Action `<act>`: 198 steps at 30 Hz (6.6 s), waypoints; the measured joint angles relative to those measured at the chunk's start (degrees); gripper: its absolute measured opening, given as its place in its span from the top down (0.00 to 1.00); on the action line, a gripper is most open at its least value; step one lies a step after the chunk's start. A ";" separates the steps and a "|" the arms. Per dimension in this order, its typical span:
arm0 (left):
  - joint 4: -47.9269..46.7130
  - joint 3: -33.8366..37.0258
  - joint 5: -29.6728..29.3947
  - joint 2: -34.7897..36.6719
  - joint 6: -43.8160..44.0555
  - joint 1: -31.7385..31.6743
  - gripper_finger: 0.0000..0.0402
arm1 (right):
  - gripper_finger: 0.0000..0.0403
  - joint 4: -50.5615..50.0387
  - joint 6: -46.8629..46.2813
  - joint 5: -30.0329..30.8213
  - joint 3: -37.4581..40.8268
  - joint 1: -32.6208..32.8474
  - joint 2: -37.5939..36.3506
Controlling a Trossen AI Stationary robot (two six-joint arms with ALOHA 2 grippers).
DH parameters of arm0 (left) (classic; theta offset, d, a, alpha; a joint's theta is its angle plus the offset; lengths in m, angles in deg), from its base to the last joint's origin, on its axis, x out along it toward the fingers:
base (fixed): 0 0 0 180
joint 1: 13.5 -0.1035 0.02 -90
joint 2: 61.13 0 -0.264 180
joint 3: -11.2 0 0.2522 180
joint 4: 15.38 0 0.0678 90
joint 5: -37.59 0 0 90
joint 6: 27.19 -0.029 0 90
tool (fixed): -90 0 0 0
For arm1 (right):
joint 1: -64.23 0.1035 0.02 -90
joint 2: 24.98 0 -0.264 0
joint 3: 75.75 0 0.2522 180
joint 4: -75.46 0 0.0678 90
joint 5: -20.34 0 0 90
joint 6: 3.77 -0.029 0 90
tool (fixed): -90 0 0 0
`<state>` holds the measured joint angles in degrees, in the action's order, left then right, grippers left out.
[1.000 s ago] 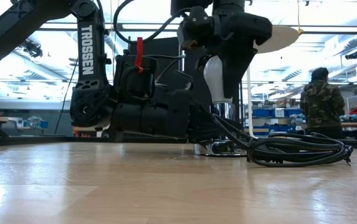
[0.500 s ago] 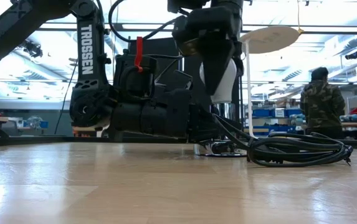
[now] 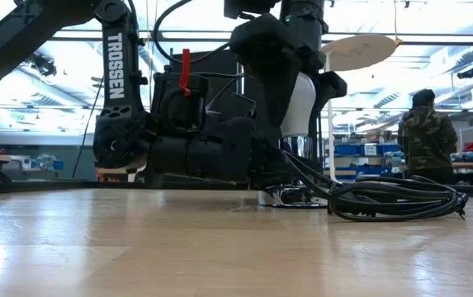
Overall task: Screw lightbulb
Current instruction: Insert the white lightbulb into the silver lamp
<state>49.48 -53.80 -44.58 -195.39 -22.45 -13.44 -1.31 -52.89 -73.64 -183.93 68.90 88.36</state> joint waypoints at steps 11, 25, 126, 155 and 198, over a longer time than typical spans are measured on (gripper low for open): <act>0.04 0.02 0.28 0.00 0.38 0.00 0.53 | 0.33 -2.61 -18.30 -1.16 0.07 0.26 0.00; 0.25 0.04 1.21 0.00 0.39 0.00 0.53 | 0.32 -2.16 -22.51 -0.39 0.07 -0.15 0.00; -0.67 0.03 1.88 0.02 -1.34 0.07 0.53 | 0.29 -2.22 84.05 -9.62 -1.17 -5.78 -0.15; -0.99 0.05 1.43 0.02 -1.30 0.04 0.53 | 0.38 0.02 83.10 -9.59 0.26 -6.49 -0.59; -0.78 0.09 1.69 0.02 -1.25 0.02 0.53 | 0.37 4.98 87.00 -3.60 0.64 -2.21 -0.20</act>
<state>48.70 -53.72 -42.89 -195.37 -23.70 -13.42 3.66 34.11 -77.23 -183.29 66.69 88.16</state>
